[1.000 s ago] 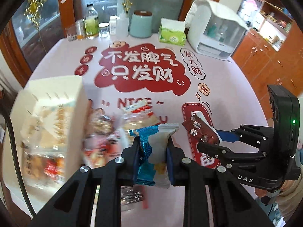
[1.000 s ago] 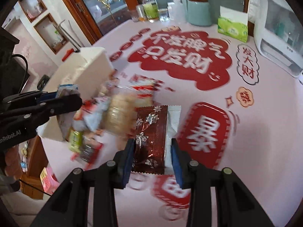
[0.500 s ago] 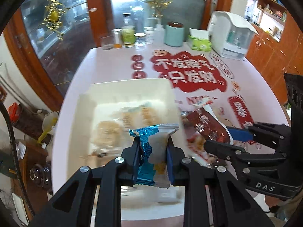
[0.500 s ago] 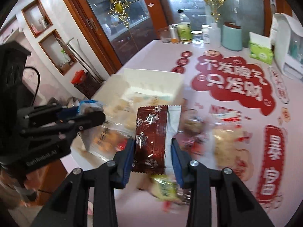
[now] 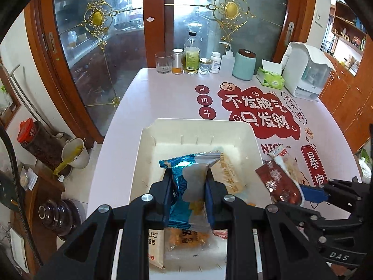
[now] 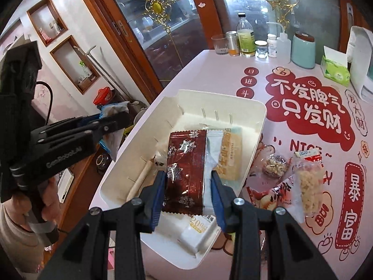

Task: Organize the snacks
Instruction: 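Open both grippers to drop the packets into the white tray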

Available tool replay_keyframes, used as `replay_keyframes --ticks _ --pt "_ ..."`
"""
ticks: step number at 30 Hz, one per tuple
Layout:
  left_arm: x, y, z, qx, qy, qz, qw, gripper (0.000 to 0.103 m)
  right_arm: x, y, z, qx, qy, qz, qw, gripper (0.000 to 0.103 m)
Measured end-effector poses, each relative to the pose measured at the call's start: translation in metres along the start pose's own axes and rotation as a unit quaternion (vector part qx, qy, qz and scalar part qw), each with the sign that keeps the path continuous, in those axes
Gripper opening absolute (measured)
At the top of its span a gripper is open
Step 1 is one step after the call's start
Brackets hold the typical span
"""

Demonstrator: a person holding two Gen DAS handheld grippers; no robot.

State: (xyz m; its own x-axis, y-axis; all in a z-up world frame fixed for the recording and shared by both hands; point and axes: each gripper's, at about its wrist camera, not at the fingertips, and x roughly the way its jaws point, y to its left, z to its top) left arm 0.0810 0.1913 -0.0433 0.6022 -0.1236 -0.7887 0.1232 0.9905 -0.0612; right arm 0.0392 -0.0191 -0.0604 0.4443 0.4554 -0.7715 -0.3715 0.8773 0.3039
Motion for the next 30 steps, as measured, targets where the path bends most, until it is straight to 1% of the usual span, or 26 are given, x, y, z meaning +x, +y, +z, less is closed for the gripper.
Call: replay_keyframes --ticks 9,14,23,30 --pt "0.008 -0.007 0.005 0.009 -0.002 -0.007 0.9999 0.022 -0.013 0.011 0.007 0.007 -0.027 -0.036 0.999 0.038" --pt "0.011 -0.007 0.013 0.012 -0.006 -0.004 0.9999 0.022 -0.015 0.014 0.012 0.014 -0.034 -0.046 0.998 0.038" --pt "0.032 -0.009 0.028 0.019 -0.001 0.008 0.9998 0.022 0.001 0.016 0.025 0.014 -0.032 -0.073 0.997 0.039" --pt "0.052 -0.009 0.039 0.027 0.011 0.021 0.9994 0.023 0.011 0.015 0.040 0.009 -0.038 -0.095 0.995 0.040"
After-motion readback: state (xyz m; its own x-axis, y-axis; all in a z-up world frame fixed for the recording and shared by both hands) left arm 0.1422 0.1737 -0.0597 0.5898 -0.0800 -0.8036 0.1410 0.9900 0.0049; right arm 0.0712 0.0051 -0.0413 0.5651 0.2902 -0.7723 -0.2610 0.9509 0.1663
